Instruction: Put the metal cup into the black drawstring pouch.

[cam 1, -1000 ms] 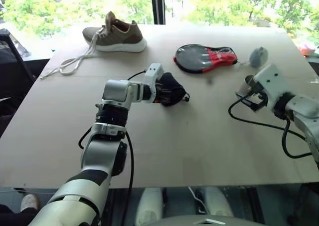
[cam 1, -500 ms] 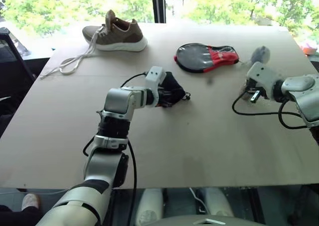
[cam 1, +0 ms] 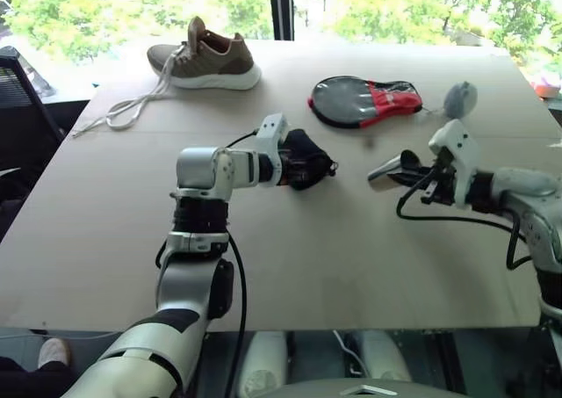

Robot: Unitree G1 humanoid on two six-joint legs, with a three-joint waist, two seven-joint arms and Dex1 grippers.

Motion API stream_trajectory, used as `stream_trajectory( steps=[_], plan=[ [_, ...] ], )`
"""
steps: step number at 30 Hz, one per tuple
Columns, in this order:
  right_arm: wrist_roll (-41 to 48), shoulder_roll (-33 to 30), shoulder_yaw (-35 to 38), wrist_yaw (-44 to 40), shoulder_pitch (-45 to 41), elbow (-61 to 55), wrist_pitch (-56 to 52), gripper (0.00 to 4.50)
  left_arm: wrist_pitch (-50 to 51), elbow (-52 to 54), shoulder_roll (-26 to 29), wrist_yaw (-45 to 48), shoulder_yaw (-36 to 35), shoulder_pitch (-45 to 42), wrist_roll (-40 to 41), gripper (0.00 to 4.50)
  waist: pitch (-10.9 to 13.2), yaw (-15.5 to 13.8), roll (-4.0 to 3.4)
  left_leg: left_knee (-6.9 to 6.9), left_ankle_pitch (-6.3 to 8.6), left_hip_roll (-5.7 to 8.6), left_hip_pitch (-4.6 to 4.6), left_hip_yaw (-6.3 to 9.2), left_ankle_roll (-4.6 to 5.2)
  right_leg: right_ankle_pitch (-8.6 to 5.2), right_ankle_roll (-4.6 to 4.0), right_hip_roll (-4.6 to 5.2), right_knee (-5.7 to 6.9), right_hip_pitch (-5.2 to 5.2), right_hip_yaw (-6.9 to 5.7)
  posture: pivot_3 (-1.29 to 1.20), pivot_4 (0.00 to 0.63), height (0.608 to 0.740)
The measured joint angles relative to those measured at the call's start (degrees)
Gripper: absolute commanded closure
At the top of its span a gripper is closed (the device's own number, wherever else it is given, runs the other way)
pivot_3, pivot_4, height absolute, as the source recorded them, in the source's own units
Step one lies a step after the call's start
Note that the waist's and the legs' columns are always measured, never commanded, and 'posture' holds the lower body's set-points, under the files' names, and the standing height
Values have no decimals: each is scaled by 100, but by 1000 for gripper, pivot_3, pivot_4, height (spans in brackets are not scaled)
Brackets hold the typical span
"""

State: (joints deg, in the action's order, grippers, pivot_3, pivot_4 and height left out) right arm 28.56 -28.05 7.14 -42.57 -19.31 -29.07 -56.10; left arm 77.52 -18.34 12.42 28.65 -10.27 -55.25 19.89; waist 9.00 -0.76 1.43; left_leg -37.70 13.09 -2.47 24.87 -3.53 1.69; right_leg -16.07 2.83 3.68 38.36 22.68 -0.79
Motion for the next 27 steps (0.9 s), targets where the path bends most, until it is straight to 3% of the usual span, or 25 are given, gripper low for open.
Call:
stream_trajectory(
  steps=[3, 10, 18, 27],
  plan=[
    [299, 895, -12, 662, 440, -450, -113, 4418, 265, -280, -45, -105, -273, -316, 111, 4500, 1, 13, -2, -29, 1, 5, -2, -2, 2, -1, 2, 1, 31, 2, 5, 0, 150, 740],
    [622, 2763, 70, 1978, 250, -54, 309, 4418, 724, -232, 43, -116, 6, -446, 312, 4500, 1, 113, -2, -54, -1, -2, -14, 7, 0, 0, 1, -9, 89, 5, 9, 0, 150, 740],
    [929, 3056, 29, 2327, 198, 324, 656, 4418, 956, 10, 99, -179, 22, -393, 417, 4500, 1, 143, -2, -52, -1, 0, -10, 5, -1, 0, 1, -7, 76, 5, 11, 0, 150, 740],
    [225, 2821, -473, 2547, 323, 818, 1286, 4418, 1431, 555, 9, -475, -305, -250, 454, 4500, 1, 156, -2, -50, -1, 0, -9, 4, -1, 0, 1, -7, 72, 6, 12, 0, 150, 740]
  ],
)
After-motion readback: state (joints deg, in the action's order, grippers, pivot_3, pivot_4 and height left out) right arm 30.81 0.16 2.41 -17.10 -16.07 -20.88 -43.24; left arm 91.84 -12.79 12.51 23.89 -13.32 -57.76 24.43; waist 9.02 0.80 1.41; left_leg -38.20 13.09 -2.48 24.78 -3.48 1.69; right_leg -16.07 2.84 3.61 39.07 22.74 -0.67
